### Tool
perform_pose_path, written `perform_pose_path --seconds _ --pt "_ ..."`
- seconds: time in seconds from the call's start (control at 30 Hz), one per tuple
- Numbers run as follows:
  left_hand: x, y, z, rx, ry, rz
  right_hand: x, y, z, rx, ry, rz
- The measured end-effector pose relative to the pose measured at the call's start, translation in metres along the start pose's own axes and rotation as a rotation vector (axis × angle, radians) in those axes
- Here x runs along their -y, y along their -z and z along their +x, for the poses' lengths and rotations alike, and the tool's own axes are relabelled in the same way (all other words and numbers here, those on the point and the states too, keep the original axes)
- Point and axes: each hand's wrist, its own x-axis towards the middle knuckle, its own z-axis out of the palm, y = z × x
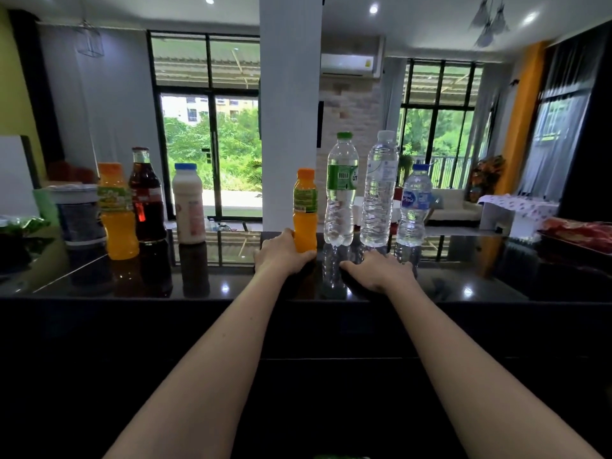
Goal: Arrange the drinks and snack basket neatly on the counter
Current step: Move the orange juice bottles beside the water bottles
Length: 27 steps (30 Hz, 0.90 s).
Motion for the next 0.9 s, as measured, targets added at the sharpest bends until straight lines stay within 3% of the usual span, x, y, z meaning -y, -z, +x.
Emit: perform_pose_path --seconds 0.6,0.67,0.77,0.9 --pt "0.017 0.015 -0.020 -0.019 -0.033 0.040 -0.003 0.004 -0.005 -0.073 0.041 0.099" --pt "0.035 0.029 -0.032 -0.055 -0.058 0.087 -0.003 0.006 -0.010 -0.186 0.053 0.154" --pt "0.077 0.062 -0.051 -0.124 -0.071 0.146 0.004 0.009 -0.019 -0.496 0.101 0.146" --pt "0.138 0.106 -0.070 -0.105 -0.013 0.182 0.035 0.009 -0.037 -0.781 0.234 0.294"
